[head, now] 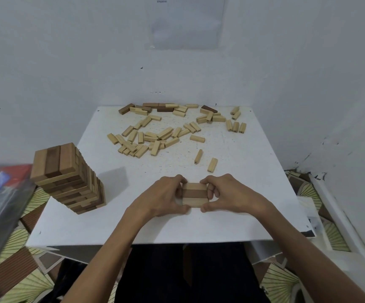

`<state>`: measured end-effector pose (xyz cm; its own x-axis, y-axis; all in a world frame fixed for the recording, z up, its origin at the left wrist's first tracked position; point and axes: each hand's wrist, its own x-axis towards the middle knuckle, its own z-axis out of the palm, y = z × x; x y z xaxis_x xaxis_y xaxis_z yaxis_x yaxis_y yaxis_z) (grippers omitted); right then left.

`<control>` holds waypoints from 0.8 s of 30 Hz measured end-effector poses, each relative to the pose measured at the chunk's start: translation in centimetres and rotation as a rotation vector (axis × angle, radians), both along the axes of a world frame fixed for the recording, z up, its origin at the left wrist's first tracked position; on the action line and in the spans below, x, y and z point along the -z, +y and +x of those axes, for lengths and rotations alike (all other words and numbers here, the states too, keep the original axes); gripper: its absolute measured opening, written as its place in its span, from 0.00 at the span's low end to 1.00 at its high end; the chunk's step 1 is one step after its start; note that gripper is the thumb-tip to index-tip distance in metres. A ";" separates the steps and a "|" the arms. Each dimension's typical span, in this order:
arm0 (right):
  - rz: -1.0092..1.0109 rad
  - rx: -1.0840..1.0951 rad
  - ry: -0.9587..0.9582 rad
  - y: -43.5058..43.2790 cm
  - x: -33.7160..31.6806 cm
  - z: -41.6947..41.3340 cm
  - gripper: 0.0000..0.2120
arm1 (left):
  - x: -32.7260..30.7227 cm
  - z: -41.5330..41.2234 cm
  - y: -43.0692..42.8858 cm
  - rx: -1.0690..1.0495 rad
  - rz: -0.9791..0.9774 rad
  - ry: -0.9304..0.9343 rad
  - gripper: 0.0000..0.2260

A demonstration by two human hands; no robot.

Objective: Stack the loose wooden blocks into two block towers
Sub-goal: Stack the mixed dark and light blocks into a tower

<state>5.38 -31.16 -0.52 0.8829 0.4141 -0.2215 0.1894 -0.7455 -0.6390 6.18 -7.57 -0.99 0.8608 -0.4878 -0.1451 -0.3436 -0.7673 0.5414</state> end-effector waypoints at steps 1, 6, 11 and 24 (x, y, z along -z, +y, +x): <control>0.000 -0.001 0.004 -0.1 0.0 0.0 0.36 | 0.1 0.1 0.2 0.001 -0.016 0.008 0.29; 0.001 -0.010 0.011 -0.6 0.0 -0.1 0.35 | -0.1 0.5 0.7 0.038 -0.080 0.055 0.27; 0.024 -0.014 -0.101 -0.8 0.2 -0.5 0.27 | -0.1 0.7 0.6 0.044 -0.025 -0.069 0.26; 0.260 -0.019 -0.319 -0.8 -4.9 -0.1 0.28 | -6.4 0.2 2.2 -0.005 -0.249 -0.225 0.27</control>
